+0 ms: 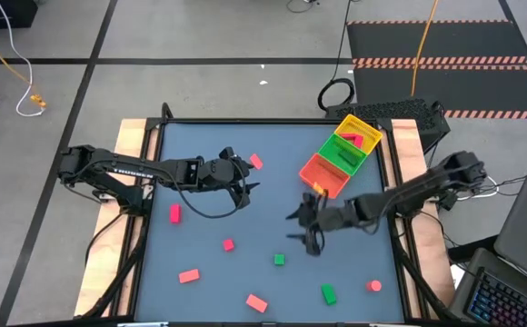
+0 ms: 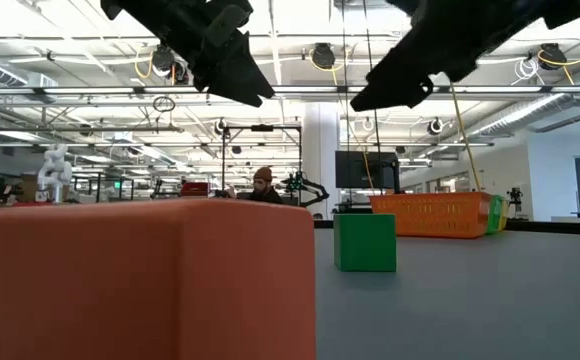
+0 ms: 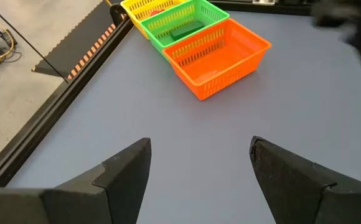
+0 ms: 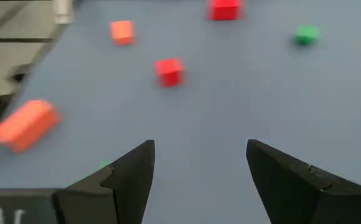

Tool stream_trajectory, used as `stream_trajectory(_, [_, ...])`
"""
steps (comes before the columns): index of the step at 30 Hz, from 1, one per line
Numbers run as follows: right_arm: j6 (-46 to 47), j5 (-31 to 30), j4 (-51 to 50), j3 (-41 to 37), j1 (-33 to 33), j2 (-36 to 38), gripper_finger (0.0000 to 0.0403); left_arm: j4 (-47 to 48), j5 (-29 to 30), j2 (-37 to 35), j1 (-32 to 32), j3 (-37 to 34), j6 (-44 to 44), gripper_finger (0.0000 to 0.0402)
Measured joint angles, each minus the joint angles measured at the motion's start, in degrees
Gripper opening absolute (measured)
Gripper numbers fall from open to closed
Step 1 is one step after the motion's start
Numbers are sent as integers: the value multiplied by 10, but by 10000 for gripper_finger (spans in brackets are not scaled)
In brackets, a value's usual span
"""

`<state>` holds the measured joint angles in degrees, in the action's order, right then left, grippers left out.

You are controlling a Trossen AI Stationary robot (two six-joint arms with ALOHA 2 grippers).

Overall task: Sort & place blocks by color
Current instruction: Put the green block into the green bin

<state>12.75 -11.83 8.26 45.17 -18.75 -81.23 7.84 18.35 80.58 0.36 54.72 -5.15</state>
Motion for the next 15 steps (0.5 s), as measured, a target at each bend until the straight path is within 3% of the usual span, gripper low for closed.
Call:
stream_trajectory(8, [32,-1,92,1,-53,-112,247,2,1,0,0,0,-10,271])
stream_trajectory(15, [63,-1,159,1,-78,-154,248,16,1,0,-12,0,-29,271])
